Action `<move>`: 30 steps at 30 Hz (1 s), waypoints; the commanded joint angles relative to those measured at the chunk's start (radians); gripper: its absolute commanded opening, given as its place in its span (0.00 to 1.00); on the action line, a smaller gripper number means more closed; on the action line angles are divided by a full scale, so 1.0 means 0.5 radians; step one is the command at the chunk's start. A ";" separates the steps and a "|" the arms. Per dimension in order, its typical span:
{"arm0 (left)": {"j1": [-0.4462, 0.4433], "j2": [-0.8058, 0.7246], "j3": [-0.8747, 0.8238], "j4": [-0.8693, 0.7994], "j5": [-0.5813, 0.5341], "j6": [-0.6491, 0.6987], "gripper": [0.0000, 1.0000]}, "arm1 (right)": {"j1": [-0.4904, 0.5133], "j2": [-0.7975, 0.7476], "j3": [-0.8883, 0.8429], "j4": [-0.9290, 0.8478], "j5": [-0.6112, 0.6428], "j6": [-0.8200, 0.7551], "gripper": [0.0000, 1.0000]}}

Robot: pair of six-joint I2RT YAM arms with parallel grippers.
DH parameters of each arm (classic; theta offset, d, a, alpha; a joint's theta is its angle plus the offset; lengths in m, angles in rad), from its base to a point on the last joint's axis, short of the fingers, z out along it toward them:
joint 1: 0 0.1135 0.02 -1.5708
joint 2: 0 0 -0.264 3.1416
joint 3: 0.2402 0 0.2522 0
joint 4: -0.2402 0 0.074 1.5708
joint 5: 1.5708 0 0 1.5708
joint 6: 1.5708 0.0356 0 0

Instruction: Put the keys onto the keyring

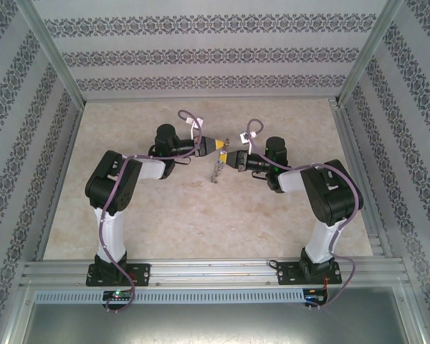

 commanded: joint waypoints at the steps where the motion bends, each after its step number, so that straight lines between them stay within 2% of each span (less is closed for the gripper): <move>1: -0.019 -0.048 -0.032 0.291 -0.112 0.052 0.00 | 0.006 -0.040 0.012 -0.060 0.012 -0.059 0.00; 10: -0.022 -0.071 -0.120 0.475 -0.260 0.054 0.00 | 0.007 -0.038 0.012 -0.085 0.055 -0.041 0.00; 19: -0.046 -0.057 -0.123 0.532 -0.279 0.049 0.00 | 0.106 -0.015 0.132 -0.159 -0.082 -0.059 0.00; 29: -0.051 -0.060 -0.113 0.536 -0.266 0.038 0.00 | -0.003 -0.050 0.044 -0.122 -0.068 -0.030 0.00; 30: -0.047 -0.057 -0.105 0.538 -0.258 0.032 0.00 | -0.015 -0.069 0.028 -0.127 -0.065 -0.030 0.04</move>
